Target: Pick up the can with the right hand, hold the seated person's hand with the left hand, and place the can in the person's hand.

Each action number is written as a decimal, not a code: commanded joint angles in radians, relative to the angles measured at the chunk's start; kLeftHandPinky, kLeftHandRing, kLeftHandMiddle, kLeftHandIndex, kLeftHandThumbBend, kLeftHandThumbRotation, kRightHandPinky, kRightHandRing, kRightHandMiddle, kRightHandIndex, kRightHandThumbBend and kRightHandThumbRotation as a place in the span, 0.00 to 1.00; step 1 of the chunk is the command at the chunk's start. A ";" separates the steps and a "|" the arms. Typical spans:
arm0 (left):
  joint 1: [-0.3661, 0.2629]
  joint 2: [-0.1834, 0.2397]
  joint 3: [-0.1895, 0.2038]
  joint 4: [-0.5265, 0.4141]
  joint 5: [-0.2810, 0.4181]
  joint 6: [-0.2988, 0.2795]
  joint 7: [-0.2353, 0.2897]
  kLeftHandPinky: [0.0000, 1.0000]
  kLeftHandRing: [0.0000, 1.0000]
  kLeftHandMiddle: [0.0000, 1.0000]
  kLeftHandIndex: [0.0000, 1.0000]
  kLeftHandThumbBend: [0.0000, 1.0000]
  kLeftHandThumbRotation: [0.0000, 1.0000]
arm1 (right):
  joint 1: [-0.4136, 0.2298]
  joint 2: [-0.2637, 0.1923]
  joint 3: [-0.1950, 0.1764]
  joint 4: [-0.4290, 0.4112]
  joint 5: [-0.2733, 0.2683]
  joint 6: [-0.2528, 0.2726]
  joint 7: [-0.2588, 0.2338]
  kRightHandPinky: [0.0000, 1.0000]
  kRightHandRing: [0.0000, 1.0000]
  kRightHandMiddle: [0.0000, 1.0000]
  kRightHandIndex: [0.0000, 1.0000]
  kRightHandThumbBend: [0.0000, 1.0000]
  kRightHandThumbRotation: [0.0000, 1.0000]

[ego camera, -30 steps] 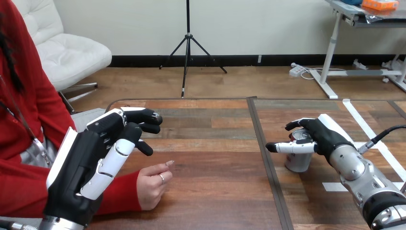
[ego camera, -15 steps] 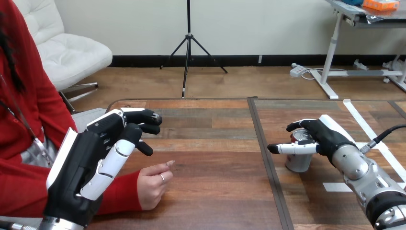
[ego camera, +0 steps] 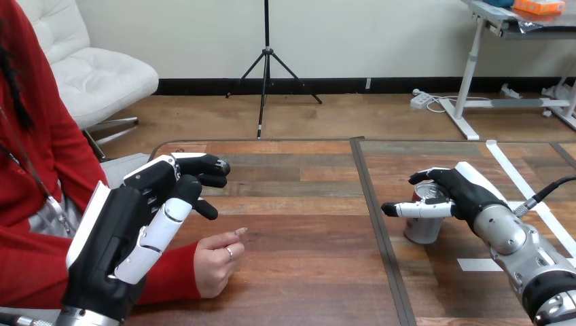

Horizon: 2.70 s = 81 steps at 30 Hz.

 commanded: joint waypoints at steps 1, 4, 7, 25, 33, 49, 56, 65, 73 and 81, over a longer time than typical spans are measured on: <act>-0.036 0.012 -0.004 -0.002 0.003 -0.018 -0.001 0.51 0.70 0.70 0.63 0.57 0.80 | -0.057 -0.036 0.004 -0.035 -0.003 -0.029 -0.011 0.70 0.77 0.79 0.81 1.00 0.42; -0.035 0.012 -0.005 -0.003 0.008 -0.015 0.001 0.51 0.69 0.70 0.63 0.57 0.80 | -0.057 -0.042 0.005 -0.036 -0.005 -0.033 -0.012 0.70 0.77 0.79 0.81 1.00 0.42; -0.034 0.013 -0.005 -0.005 0.016 -0.011 0.004 0.52 0.69 0.70 0.63 0.58 0.80 | -0.059 -0.047 0.003 -0.036 -0.003 -0.036 -0.008 0.70 0.76 0.79 0.80 1.00 0.42; -0.037 0.012 -0.004 0.003 0.020 -0.020 0.001 0.52 0.69 0.70 0.63 0.57 0.82 | -0.068 -0.073 -0.003 -0.041 0.001 -0.043 0.012 0.67 0.74 0.77 0.79 1.00 0.39; -0.038 0.012 -0.005 0.002 0.027 -0.019 0.002 0.52 0.69 0.70 0.63 0.60 0.83 | -0.070 -0.082 -0.012 -0.043 0.010 -0.049 0.026 0.64 0.72 0.76 0.79 1.00 0.37; -0.040 0.013 -0.003 0.000 0.020 -0.011 0.000 0.53 0.69 0.70 0.63 0.61 0.83 | -0.077 -0.102 -0.007 -0.049 0.003 -0.042 0.061 0.63 0.72 0.76 0.79 1.00 0.35; -0.041 0.010 -0.002 0.001 0.015 -0.010 0.001 0.52 0.69 0.70 0.63 0.62 0.82 | -0.081 -0.108 -0.005 -0.052 0.000 -0.026 0.072 0.64 0.73 0.77 0.79 1.00 0.35; -0.044 0.011 -0.003 0.004 0.019 -0.018 0.000 0.51 0.69 0.69 0.63 0.59 0.83 | -0.076 -0.107 0.000 -0.053 -0.007 -0.028 0.066 0.65 0.73 0.76 0.78 1.00 0.31; -0.043 0.013 -0.005 -0.004 0.030 -0.012 0.003 0.51 0.69 0.69 0.63 0.61 0.83 | -0.071 -0.106 0.013 -0.054 -0.023 -0.033 0.061 0.66 0.72 0.74 0.76 1.00 0.27; -0.044 0.011 -0.003 0.000 0.025 -0.018 0.001 0.51 0.69 0.69 0.63 0.63 0.84 | -0.060 -0.101 0.021 -0.054 -0.030 -0.045 0.048 0.61 0.66 0.70 0.72 1.00 0.20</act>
